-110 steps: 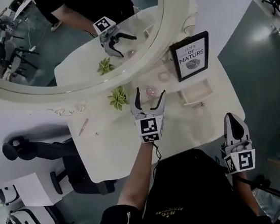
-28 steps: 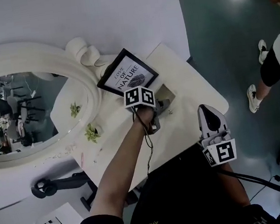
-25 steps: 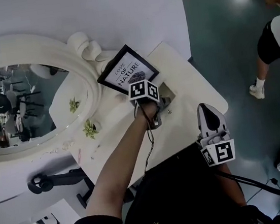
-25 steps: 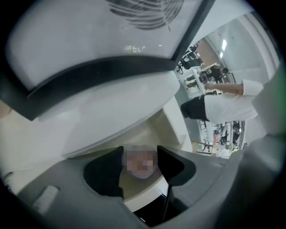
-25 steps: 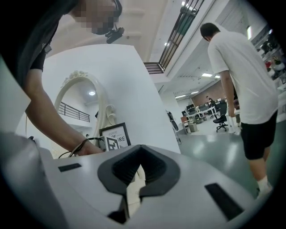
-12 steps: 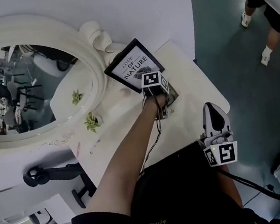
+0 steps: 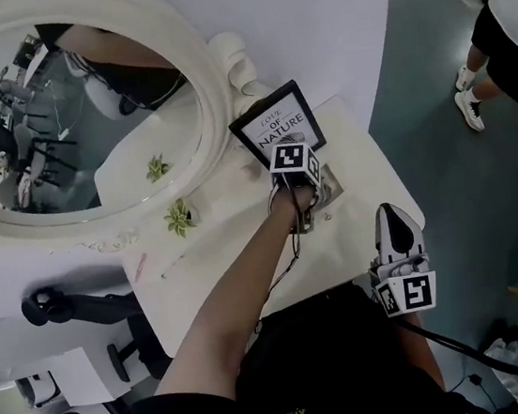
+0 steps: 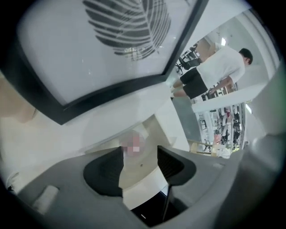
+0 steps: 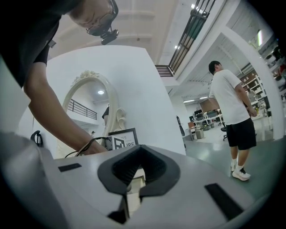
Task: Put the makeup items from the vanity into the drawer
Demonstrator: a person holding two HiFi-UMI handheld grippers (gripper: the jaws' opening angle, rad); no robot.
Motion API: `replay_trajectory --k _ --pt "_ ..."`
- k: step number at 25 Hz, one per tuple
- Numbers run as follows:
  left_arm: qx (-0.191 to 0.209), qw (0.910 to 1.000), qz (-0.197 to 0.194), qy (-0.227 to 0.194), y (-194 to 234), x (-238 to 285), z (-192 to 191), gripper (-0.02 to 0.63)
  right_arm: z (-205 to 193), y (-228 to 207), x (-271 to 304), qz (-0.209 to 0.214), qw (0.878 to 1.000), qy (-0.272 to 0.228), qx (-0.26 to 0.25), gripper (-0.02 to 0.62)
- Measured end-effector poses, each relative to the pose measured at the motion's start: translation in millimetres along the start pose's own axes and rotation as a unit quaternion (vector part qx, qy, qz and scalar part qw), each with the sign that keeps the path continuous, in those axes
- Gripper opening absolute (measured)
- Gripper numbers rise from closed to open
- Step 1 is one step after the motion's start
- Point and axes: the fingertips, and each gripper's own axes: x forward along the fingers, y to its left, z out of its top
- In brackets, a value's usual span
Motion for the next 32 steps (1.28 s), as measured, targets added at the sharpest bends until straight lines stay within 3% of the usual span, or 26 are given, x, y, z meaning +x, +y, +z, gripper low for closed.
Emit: replay_trajectory --k 4,7,14,17,20,22,23,24,25,26,28,29,30,32 --pt "0.03 0.9982 -0.043 -0.027 -20.0 -24.2 -6.1 0.245 4.9 9.4 2.1 0.014 1.0 0.005 -0.011 0.002" --pt "0.055 0.9934 -0.071 -0.071 -37.3 -55.5 -3.1 0.245 9.4 15.7 3.1 0.024 0.999 0.007 -0.02 0.002" --pt "0.132 0.9667 -0.149 -0.161 -69.8 -138.7 -44.7 0.245 19.3 37.3 5.3 0.057 0.997 0.015 -0.05 0.002" --pt "0.159 0.955 -0.147 -0.202 -64.0 -171.1 -72.8 0.245 25.8 42.7 5.2 0.067 0.995 0.019 -0.066 0.002" --pt "0.178 0.9426 -0.122 -0.255 -47.5 -197.0 -95.4 0.245 30.6 46.9 3.3 0.071 0.994 0.024 -0.078 0.002" --pt "0.184 0.9282 -0.097 -0.309 -33.1 -215.2 -105.7 0.245 31.9 52.7 3.0 0.077 0.993 0.027 -0.084 0.002" --pt "0.188 0.9157 -0.082 -0.345 -26.2 -226.8 -109.9 0.244 31.8 56.9 3.0 0.082 0.992 0.029 -0.086 0.002" --pt "0.197 0.8978 -0.063 -0.389 -20.0 -240.3 -114.3 0.242 31.5 61.8 3.0 0.087 0.992 0.032 -0.088 0.002" --pt "0.213 0.8723 -0.038 -0.439 -14.8 -255.3 -119.4 0.239 31.0 66.9 3.0 0.092 0.991 0.034 -0.088 0.002" --pt "0.232 0.8385 -0.009 -0.493 -10.5 -271.3 -125.5 0.22 30.3 72.0 3.2 0.098 0.991 0.037 -0.088 0.002" --pt "0.262 0.7595 0.046 -0.594 -3.6 -299.1 -142.4 0.194 29.0 82.7 4.0 0.11 0.989 0.043 -0.087 0.002" --pt "0.269 0.7273 0.071 -0.627 0.2 -307.2 -152.8 0.182 28.6 88.7 4.5 0.116 0.988 0.045 -0.088 0.002" --pt "0.275 0.7041 0.098 -0.647 5.0 -310.7 -164.1 0.176 28.2 94.8 5.1 0.123 0.987 0.048 -0.089 0.002" --pt "0.279 0.6661 0.156 -0.674 14.9 -311.1 -186.9 0.159 27.8 106.8 5.7 0.138 0.985 0.052 -0.094 0.002"
